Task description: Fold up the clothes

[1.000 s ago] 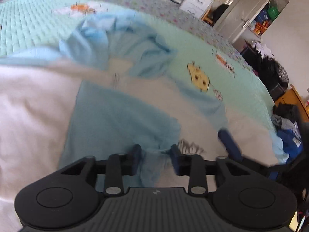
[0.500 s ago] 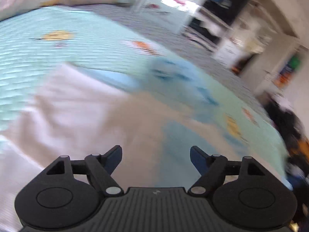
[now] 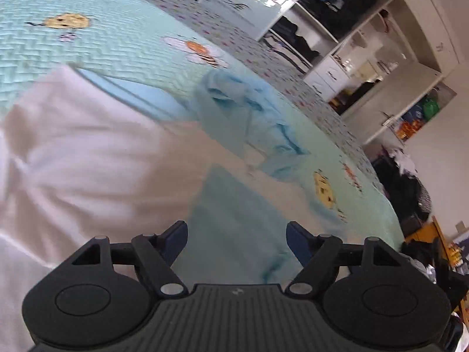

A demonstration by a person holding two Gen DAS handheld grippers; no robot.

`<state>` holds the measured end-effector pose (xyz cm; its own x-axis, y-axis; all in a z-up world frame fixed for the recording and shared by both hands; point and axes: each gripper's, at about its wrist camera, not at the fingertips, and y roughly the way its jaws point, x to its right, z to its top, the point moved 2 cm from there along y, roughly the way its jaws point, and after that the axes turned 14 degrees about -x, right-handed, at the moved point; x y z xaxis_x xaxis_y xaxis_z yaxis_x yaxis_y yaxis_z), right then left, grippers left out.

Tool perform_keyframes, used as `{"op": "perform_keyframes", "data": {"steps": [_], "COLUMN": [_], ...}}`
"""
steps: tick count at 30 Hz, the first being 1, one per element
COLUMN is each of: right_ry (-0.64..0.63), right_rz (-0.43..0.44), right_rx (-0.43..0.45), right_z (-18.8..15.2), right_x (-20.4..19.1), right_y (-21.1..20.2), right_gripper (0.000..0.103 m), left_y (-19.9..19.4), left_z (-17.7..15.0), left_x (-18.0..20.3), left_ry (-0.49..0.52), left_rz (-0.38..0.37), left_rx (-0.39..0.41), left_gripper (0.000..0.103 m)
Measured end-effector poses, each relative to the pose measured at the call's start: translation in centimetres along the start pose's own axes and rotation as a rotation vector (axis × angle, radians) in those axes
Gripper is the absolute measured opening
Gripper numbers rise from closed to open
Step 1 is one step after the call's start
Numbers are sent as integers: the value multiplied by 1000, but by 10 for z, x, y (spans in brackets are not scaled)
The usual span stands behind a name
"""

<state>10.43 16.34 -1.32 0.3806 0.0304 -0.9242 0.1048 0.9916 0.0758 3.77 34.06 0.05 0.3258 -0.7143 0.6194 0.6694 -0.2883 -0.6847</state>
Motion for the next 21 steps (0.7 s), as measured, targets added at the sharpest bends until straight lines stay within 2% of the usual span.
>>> {"op": "perform_keyframes", "data": {"steps": [2, 5, 7, 10, 13, 15, 17, 20, 21], "right_ry": [13, 8, 5, 1, 3, 3, 3, 3, 3], "right_rz": [10, 17, 25, 25, 21, 19, 18, 22, 23], "right_rx": [11, 22, 29, 36, 34, 34, 34, 34, 35], "right_z": [1, 2, 4, 4, 4, 4, 5, 5, 5], "right_x": [2, 0, -1, -1, 0, 1, 1, 1, 1], "right_y": [-2, -4, -5, -6, -4, -4, -4, -4, -4], "right_gripper": [103, 103, 103, 103, 103, 103, 103, 103, 103], "left_y": [21, 29, 23, 12, 10, 20, 38, 36, 34], "left_z": [-8, -27, -35, -32, -21, -17, -23, -39, -41], "left_x": [16, 33, 31, 26, 23, 29, 38, 61, 63], "left_ry": [22, 63, 19, 14, -28, -27, -25, 103, 108], "left_rz": [-54, -143, -175, -123, -161, -185, -220, -242, -247], "left_rx": [-82, -153, -148, -77, -35, -66, -162, -176, -179], "left_gripper": [79, 81, 82, 82, 83, 89, 88, 88, 88]}}
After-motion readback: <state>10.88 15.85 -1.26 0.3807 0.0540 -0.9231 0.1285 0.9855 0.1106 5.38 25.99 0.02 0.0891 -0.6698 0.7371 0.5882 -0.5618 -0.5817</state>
